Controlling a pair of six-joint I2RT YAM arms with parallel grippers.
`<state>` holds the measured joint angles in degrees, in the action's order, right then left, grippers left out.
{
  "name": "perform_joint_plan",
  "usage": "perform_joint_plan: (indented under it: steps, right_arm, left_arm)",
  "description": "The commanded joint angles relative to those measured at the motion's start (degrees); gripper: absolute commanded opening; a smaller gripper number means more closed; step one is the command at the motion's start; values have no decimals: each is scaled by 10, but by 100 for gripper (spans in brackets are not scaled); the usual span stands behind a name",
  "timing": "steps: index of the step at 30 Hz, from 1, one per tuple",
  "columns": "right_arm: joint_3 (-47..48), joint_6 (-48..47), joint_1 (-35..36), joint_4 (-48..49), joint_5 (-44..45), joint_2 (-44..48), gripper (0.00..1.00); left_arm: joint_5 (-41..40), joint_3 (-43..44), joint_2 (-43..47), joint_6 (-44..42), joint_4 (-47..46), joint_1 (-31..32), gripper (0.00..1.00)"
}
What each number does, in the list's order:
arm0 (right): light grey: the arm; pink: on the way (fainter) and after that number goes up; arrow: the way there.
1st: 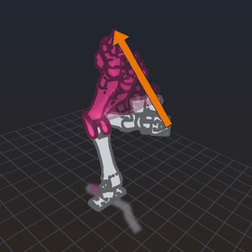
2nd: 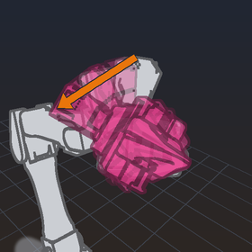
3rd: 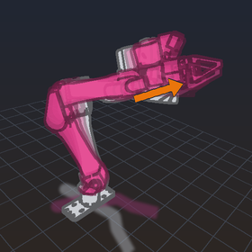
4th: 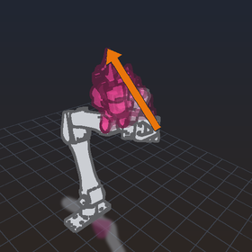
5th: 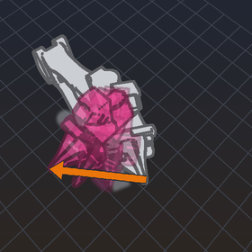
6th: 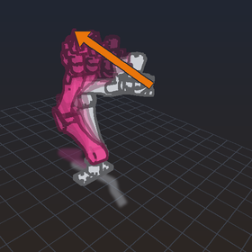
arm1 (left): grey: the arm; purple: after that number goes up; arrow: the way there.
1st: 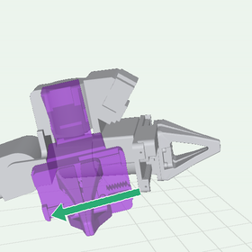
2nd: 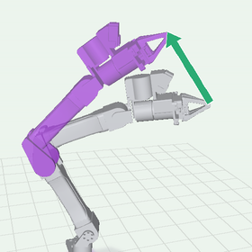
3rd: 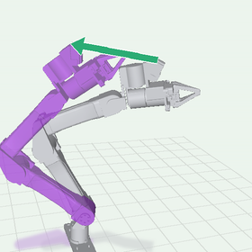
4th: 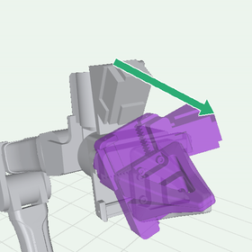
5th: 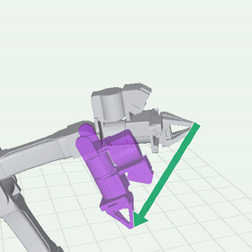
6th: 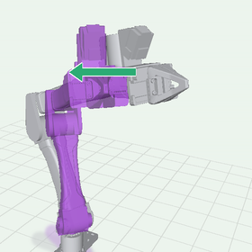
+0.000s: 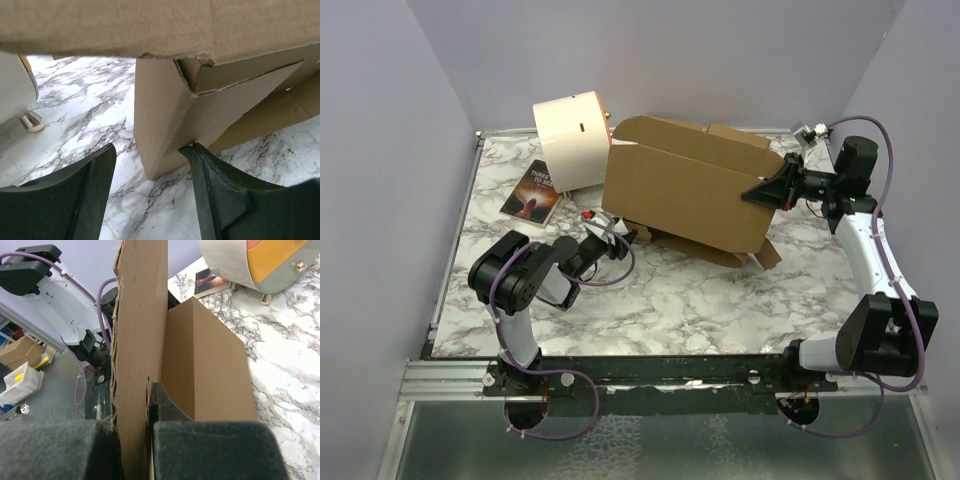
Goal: Fold the paper box
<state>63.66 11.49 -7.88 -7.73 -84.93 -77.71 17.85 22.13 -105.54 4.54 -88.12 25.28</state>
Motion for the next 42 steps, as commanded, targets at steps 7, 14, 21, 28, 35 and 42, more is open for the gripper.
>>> perform_joint_plan:
  steps: [7,14,21,28,35,42]
  right_arm:
    - [20,17,1,-22,70,-30,1]
    - [32,60,-10,-8,95,-46,1]
    - [39,132,-23,34,99,-75,1]
    - [51,199,-25,80,94,-111,1]
    - [62,226,-32,88,86,-144,1]
    - [67,243,-37,97,78,-160,1]
  left_arm:
    - [-6,37,-11,19,-139,5,63]
    - [-13,52,-24,37,-139,5,62]
    - [-20,81,-40,45,-139,5,61]
    - [-18,113,-66,56,-139,5,61]
    - [-4,147,-84,74,-139,2,66]
    - [15,176,-92,130,-127,-19,66]
